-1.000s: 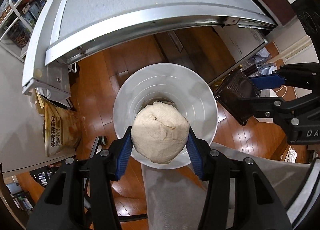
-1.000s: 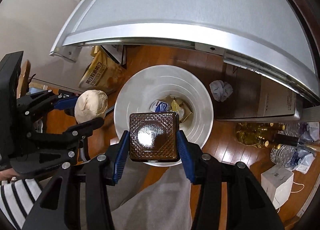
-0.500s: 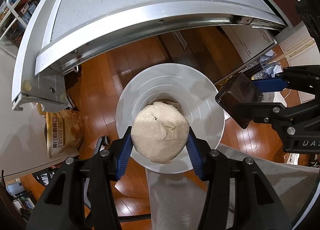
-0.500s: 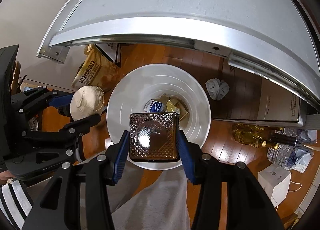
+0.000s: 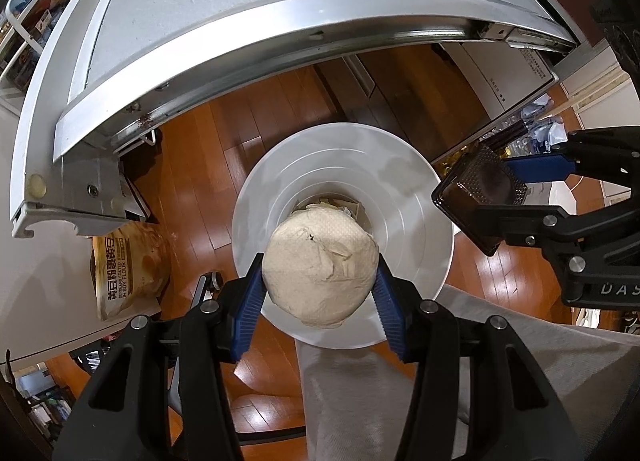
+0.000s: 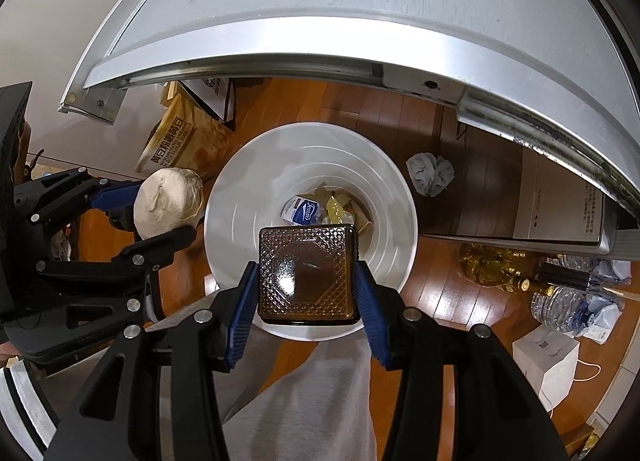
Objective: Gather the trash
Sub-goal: 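Open both tools to drop the bun and package into the bin, then move both tools back over the tray toward the cup and plastic bag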
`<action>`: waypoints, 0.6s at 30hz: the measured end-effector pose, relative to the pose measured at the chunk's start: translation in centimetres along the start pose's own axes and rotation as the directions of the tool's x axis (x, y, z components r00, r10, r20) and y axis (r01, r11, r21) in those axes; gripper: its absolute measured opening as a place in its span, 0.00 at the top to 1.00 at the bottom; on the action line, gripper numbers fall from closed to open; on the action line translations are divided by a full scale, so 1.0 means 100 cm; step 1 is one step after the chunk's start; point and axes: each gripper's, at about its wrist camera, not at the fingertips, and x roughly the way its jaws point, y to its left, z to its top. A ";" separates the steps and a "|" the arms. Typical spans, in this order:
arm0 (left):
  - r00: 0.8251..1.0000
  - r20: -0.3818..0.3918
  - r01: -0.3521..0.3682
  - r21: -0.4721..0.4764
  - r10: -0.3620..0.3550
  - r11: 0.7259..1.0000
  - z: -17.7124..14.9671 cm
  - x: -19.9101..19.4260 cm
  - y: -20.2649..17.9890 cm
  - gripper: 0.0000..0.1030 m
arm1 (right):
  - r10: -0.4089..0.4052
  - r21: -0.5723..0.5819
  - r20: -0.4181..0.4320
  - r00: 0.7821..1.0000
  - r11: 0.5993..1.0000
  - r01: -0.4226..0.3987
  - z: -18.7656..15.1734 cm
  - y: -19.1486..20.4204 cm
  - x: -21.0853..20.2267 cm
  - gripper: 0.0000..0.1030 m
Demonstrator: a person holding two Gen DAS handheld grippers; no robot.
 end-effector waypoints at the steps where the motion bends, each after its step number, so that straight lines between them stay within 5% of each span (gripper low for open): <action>1: 1.000 -0.001 -0.001 0.001 0.001 1.000 0.000 0.000 0.000 0.49 | 0.001 0.001 -0.001 1.000 1.000 -0.001 0.000 -0.001 0.000 0.55; 4: 1.000 -0.012 0.008 -0.007 -0.008 1.000 0.001 0.002 0.001 0.43 | 0.002 0.000 -0.005 1.000 1.000 -0.002 0.000 -0.001 0.000 0.53; 6: 1.000 -0.014 0.017 -0.021 -0.017 1.000 0.001 0.002 0.003 0.17 | 0.002 0.011 -0.009 1.000 1.000 -0.002 -0.001 -0.003 0.000 0.45; 7: 1.000 -0.006 0.010 -0.024 -0.011 1.000 0.001 0.000 0.004 0.14 | 0.010 0.019 -0.010 1.000 1.000 -0.010 -0.001 -0.004 -0.001 0.41; 18: 1.000 0.013 0.004 -0.028 -0.004 1.000 -0.003 -0.011 0.005 0.09 | 0.010 0.034 0.043 0.999 0.999 -0.011 -0.007 -0.006 -0.027 0.31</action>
